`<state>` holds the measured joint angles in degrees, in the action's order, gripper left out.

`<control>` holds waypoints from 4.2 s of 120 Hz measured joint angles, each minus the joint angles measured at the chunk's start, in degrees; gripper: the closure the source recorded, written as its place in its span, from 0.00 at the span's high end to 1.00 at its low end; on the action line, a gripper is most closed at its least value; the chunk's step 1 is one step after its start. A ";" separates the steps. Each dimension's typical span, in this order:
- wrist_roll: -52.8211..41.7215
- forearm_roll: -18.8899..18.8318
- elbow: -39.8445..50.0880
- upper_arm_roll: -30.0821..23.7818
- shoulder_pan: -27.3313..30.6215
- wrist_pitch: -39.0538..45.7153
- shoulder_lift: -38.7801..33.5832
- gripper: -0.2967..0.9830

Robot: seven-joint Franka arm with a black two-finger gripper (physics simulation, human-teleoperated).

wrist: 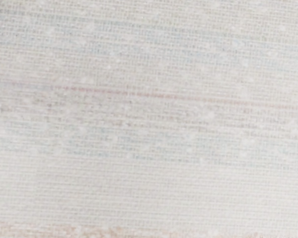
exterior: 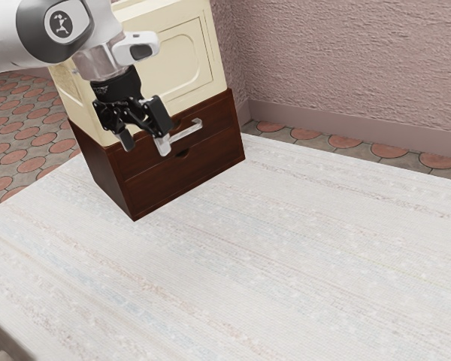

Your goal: Pull the drawer handle with one arm to open the drawer

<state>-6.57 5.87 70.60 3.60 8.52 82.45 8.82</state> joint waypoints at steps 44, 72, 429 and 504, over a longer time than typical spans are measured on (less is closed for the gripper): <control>-1.21 -3.58 -8.32 -0.03 -0.05 -3.28 -1.48 0.77; -2.73 -8.30 -15.15 -1.89 -0.10 -4.04 2.28 0.77; -18.46 -26.03 -16.18 -1.07 1.08 28.72 27.51 0.41; -17.15 -23.23 -10.51 -4.03 0.20 25.57 22.58 0.38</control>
<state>-23.72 -17.35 60.08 -0.43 8.72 108.01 31.40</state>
